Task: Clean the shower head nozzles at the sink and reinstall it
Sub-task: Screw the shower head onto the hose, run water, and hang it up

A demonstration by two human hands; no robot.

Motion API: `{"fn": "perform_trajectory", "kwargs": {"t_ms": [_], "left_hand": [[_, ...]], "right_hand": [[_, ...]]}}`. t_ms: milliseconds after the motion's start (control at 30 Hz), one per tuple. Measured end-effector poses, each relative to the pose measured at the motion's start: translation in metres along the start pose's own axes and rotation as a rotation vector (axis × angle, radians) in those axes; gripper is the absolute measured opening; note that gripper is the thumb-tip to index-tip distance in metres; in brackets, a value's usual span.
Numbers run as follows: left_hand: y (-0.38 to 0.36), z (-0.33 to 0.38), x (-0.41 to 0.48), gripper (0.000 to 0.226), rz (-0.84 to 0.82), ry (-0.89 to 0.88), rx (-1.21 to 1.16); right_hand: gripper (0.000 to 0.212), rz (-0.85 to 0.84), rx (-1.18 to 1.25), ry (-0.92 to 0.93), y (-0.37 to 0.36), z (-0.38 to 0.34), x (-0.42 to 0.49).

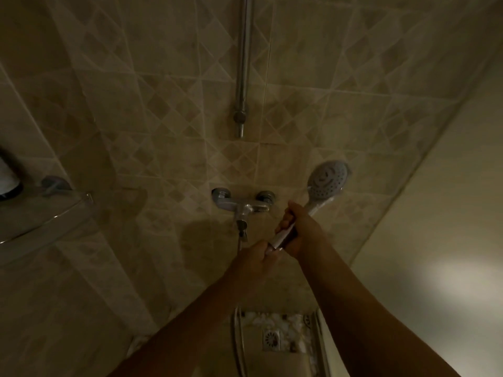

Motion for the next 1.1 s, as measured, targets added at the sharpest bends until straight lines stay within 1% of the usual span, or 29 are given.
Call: {"fn": "perform_trajectory", "kwargs": {"t_ms": [33,67,100,133,167,200,267,333,367,400,467,500,533,567,600,633,667,700,733,800,833,867,900,933,967,1033,1100], "left_hand": [[-0.004,-0.003,0.000,0.031,0.045,0.024,0.151],[-0.008,-0.006,0.000,0.031,0.063,0.041,0.227],[-0.012,-0.008,-0.001,0.031,0.056,0.044,0.235],[-0.014,-0.009,-0.001,0.031,0.027,0.034,0.184],[-0.013,-0.010,0.000,0.030,-0.011,0.018,0.085],[-0.011,-0.010,0.000,0.029,-0.063,-0.001,-0.057],[-0.007,-0.009,-0.003,0.031,-0.201,-0.025,-0.416],[-0.008,0.000,-0.009,0.035,-0.425,-0.046,-0.777],[-0.011,0.008,-0.012,0.036,-0.556,-0.071,-0.905],[-0.013,0.017,-0.016,0.037,-0.688,-0.100,-0.991],[-0.019,0.034,-0.027,0.037,-0.916,-0.159,-1.089],[-0.020,0.040,-0.030,0.036,-0.989,-0.180,-1.116],[-0.021,0.044,-0.033,0.036,-1.026,-0.194,-1.130],[-0.021,0.045,-0.033,0.035,-1.024,-0.198,-1.132],[-0.021,0.044,-0.032,0.036,-0.983,-0.190,-1.120],[-0.020,0.039,-0.029,0.036,-0.904,-0.168,-1.093],[-0.019,0.033,-0.024,0.036,-0.788,-0.131,-1.037],[-0.017,0.025,-0.018,0.035,-0.636,-0.089,-0.936],[-0.013,0.016,-0.013,0.032,-0.463,-0.057,-0.778],[-0.003,0.009,-0.009,0.025,-0.105,-0.042,-0.317],[-0.003,0.010,-0.010,0.022,0.024,-0.045,-0.091],[-0.008,0.010,-0.012,0.020,0.095,-0.032,0.093],[-0.014,0.010,-0.014,0.024,0.131,-0.017,0.218],[-0.018,0.009,-0.013,0.028,0.147,-0.021,0.277],[-0.019,0.009,-0.012,0.029,0.129,-0.034,0.261],[-0.016,0.011,-0.007,0.026,0.020,-0.072,0.018],[-0.012,0.014,-0.004,0.025,-0.100,-0.114,-0.234]], "right_hand": [[0.036,0.067,0.019,-0.026,0.008,0.008,0.001],[0.036,0.108,0.038,-0.051,0.013,0.014,0.001],[0.036,0.120,0.047,-0.072,0.017,0.018,0.001],[0.036,0.104,0.043,-0.085,0.017,0.019,0.001],[0.035,0.061,0.037,-0.088,0.016,0.018,0.000],[0.032,-0.012,0.039,-0.084,0.012,0.016,0.000],[0.024,-0.237,0.074,-0.050,-0.003,0.004,-0.004],[0.019,-0.511,0.099,0.002,-0.025,-0.011,-0.017],[0.021,-0.635,0.100,0.029,-0.036,-0.019,-0.024],[0.026,-0.744,0.103,0.050,-0.047,-0.024,-0.033],[0.039,-0.888,0.126,0.062,-0.066,-0.028,-0.045],[0.040,-0.947,0.163,0.050,-0.074,-0.029,-0.050],[0.035,-1.000,0.218,0.028,-0.080,-0.028,-0.054],[0.027,-1.025,0.268,0.005,-0.083,-0.027,-0.055],[0.022,-1.022,0.285,-0.011,-0.084,-0.027,-0.053],[0.023,-0.974,0.260,-0.019,-0.080,-0.026,-0.049],[0.028,-0.887,0.198,-0.032,-0.075,-0.024,-0.042],[0.032,-0.758,0.125,-0.041,-0.066,-0.020,-0.034],[0.032,-0.592,0.062,-0.043,-0.054,-0.016,-0.026],[0.029,-0.231,-0.042,0.026,-0.025,-0.010,-0.014],[0.026,-0.092,-0.075,0.068,-0.013,-0.007,-0.011],[0.024,0.007,-0.097,0.097,-0.005,-0.004,-0.011],[0.023,0.073,-0.105,0.111,0.000,0.000,-0.012],[0.023,0.109,-0.098,0.107,0.004,0.001,-0.012],[0.024,0.117,-0.079,0.091,0.006,0.003,-0.013],[0.022,0.062,-0.015,0.066,0.006,0.003,-0.014],[0.017,-0.056,0.042,0.086,0.001,-0.001,-0.016]]}}
Point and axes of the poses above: each hand's wrist, its own x-axis towards the middle knuckle, its own y-axis out of the back of the hand, z = x × y, the point moved 7 cm from there along x, towards the middle knuckle, and after that the axes turned 13 degrees about -z, right-handed, at the moved point
